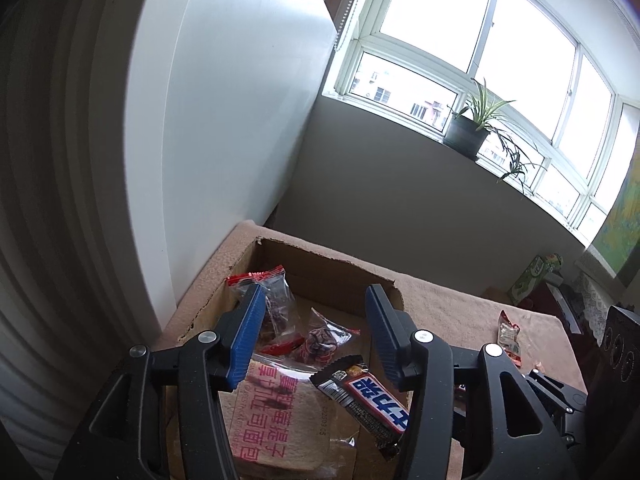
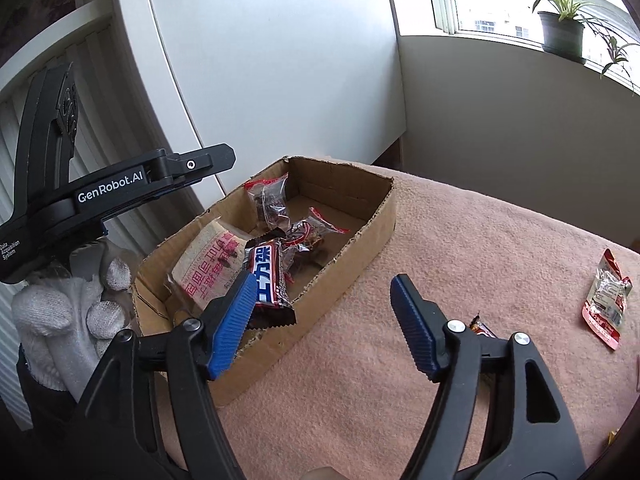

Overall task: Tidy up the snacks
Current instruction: 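Move both tools back toward the Snickers bar and yellow candy packet, then grasp the Snickers bar with the left tool while the right tool grasps the yellow candy packet, then carry the Snickers bar and yellow candy packet over the cardboard box, then open both tools to drop the snacks, then move toward the red-and-white pouch, then move the left tool over the red-and-white pouch while the right tool approaches the pink candy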

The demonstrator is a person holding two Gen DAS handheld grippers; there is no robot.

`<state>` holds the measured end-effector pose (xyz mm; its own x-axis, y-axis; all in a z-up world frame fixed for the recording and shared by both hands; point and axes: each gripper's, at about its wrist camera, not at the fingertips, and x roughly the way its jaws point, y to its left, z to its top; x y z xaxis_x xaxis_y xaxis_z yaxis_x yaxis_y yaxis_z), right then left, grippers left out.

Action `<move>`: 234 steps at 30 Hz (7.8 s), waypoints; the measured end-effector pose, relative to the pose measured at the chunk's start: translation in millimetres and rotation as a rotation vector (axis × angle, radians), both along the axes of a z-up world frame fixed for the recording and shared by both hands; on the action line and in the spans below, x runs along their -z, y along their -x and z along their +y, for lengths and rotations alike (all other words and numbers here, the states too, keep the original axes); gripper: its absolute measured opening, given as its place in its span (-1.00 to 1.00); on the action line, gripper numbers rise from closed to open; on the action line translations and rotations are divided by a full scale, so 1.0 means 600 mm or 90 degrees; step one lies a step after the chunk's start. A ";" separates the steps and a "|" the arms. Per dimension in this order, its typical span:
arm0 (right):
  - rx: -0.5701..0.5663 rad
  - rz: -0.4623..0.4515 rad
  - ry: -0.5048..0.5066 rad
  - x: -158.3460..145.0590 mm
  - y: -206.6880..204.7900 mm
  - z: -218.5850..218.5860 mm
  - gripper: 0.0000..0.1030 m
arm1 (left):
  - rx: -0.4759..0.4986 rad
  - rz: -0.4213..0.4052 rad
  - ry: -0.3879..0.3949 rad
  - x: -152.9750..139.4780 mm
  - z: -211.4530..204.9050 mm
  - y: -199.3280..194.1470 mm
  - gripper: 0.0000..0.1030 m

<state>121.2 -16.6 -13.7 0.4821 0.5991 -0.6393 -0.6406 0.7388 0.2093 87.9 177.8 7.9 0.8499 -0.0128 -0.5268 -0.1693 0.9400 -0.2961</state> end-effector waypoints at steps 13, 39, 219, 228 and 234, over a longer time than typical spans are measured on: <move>0.123 0.027 -0.010 0.015 -0.006 -0.194 0.40 | 0.098 -0.005 -0.009 -0.011 -0.116 0.000 0.09; 0.309 0.182 -0.092 0.112 0.022 -0.515 0.40 | 0.251 0.157 0.045 0.109 -0.290 -0.049 0.16; 0.317 0.149 -0.040 0.097 -0.297 -0.399 0.38 | 0.148 0.012 -0.138 0.044 -0.273 0.023 0.16; 0.332 0.166 -0.067 0.109 -0.329 -0.411 0.34 | 0.160 0.025 -0.139 0.053 -0.289 0.021 0.16; 0.333 0.165 -0.045 0.123 -0.358 -0.399 0.34 | 0.159 0.035 -0.137 0.062 -0.284 0.017 0.16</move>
